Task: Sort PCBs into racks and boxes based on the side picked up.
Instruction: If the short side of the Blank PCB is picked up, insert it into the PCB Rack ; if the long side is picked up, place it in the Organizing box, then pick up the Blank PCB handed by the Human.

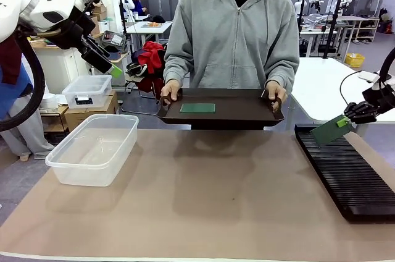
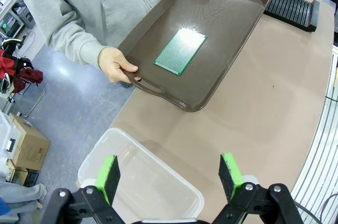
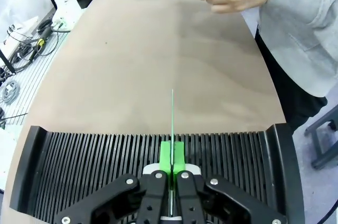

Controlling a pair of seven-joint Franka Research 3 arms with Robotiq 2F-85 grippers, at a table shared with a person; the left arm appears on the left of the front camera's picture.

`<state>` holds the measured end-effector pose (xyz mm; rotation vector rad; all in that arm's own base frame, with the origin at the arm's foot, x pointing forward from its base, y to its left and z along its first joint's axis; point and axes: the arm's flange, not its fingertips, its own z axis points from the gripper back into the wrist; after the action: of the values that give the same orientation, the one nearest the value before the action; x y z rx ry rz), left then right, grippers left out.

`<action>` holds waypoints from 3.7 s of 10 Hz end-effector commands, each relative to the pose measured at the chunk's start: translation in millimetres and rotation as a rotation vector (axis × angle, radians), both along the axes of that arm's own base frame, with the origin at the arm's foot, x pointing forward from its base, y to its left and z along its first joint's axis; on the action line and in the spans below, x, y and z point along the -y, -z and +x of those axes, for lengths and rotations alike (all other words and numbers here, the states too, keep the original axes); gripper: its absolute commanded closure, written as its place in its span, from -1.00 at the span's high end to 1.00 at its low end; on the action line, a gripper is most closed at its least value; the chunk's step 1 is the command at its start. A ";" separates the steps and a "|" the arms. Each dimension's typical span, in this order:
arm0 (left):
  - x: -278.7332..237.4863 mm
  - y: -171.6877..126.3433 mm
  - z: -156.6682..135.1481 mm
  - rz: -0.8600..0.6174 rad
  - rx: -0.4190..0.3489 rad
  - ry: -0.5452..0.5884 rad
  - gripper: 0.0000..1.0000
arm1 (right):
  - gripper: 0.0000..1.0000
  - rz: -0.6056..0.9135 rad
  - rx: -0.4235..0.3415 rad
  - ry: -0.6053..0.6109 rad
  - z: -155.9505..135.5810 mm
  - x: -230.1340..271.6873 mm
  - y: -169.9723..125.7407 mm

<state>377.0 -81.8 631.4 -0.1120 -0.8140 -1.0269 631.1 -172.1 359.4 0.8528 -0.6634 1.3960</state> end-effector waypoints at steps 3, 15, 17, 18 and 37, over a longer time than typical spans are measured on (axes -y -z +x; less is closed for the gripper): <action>-0.2 1.3 -0.6 0.002 -0.006 0.003 1.00 | -0.96 0.010 0.051 -0.034 -2.8 -2.5 17.9; -0.2 1.3 -0.6 0.002 -0.006 0.003 1.00 | -0.96 0.075 0.056 -0.082 14.4 10.6 54.5; -0.2 1.3 -0.6 0.002 -0.006 0.003 1.00 | -0.96 0.050 0.036 -0.090 14.9 15.3 59.3; -0.2 1.3 -0.6 0.002 -0.006 0.003 1.00 | -0.96 0.040 0.029 -0.088 15.0 17.4 61.9; -0.2 1.3 -0.6 0.002 -0.006 0.003 1.00 | 1.00 0.000 0.077 -0.081 12.5 34.9 36.9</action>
<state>377.0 -81.8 631.4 -0.1120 -0.8140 -1.0270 643.2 -208.7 322.6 0.8349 -0.6963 1.5048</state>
